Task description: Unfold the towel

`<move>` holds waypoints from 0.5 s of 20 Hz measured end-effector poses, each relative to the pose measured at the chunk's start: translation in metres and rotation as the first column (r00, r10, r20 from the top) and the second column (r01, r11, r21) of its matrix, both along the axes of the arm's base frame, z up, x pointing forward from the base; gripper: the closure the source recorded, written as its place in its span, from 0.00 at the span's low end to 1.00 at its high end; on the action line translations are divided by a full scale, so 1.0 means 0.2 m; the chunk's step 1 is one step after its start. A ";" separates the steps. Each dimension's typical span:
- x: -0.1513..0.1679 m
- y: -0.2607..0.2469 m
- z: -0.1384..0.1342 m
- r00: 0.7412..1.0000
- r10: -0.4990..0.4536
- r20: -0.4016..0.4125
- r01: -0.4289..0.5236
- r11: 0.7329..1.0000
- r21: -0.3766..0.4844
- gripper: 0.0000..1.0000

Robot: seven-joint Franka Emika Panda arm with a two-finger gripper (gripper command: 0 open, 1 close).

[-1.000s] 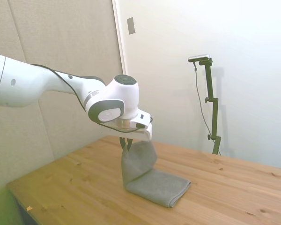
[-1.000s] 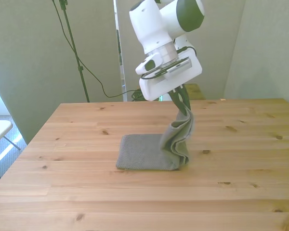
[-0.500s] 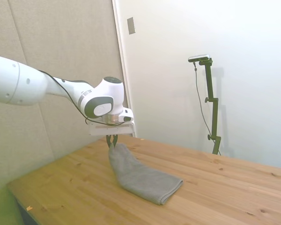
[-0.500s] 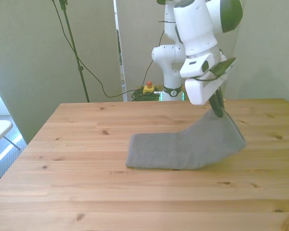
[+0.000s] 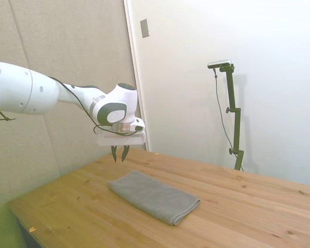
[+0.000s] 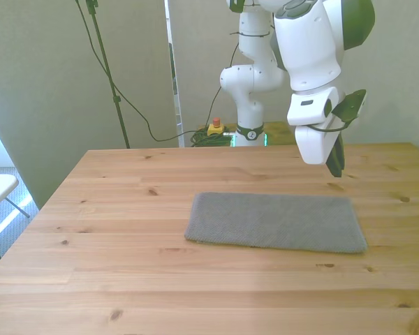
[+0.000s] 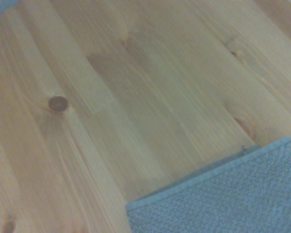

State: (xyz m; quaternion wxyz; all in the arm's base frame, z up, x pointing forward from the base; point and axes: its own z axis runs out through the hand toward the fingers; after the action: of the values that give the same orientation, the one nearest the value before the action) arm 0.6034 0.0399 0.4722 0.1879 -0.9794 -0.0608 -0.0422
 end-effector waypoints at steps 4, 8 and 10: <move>-0.06 0.00 0.10 0.984 -0.180 -0.001 0.179 0.980 -0.089 0.00; -0.14 -0.11 -0.05 0.935 -0.352 0.042 0.354 0.925 -0.136 0.00; -0.26 -0.18 -0.08 0.899 -0.435 0.045 0.437 0.886 -0.157 0.00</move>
State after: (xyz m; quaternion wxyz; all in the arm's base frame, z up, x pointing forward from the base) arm 0.5516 0.0045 0.4555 0.0927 -0.9798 0.1566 -0.0825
